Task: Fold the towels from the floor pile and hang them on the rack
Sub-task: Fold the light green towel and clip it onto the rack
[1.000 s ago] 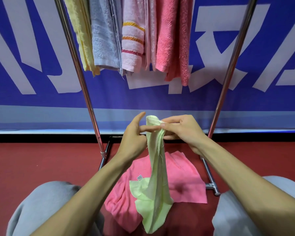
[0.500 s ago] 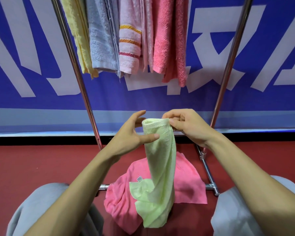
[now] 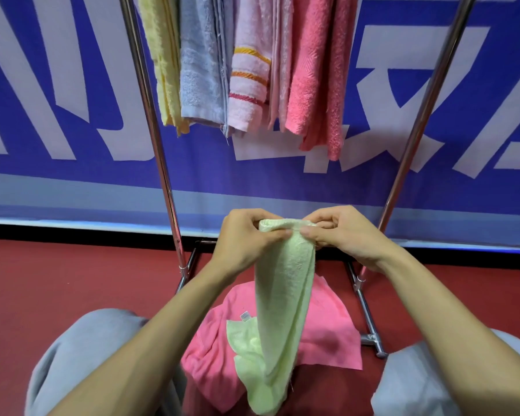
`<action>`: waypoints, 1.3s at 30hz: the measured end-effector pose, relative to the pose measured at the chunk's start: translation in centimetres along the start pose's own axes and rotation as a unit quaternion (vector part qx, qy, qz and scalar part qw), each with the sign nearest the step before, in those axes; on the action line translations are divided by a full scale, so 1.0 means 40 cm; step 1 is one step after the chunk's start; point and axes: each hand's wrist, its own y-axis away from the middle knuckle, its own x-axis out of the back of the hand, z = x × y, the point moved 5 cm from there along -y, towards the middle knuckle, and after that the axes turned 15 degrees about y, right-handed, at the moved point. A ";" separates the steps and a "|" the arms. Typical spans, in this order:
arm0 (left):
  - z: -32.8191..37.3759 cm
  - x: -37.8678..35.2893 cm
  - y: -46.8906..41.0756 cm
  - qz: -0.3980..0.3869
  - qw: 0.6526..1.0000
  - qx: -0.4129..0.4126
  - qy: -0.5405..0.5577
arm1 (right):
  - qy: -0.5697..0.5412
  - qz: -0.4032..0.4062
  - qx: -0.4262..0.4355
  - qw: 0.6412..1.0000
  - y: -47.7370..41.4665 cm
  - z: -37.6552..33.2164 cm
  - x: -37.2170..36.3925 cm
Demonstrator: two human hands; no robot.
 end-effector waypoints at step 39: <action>0.769 -0.001 -0.005 0.050 0.968 -0.220 0.111 | -0.018 0.354 0.159 0.921 0.123 -0.731 0.352</action>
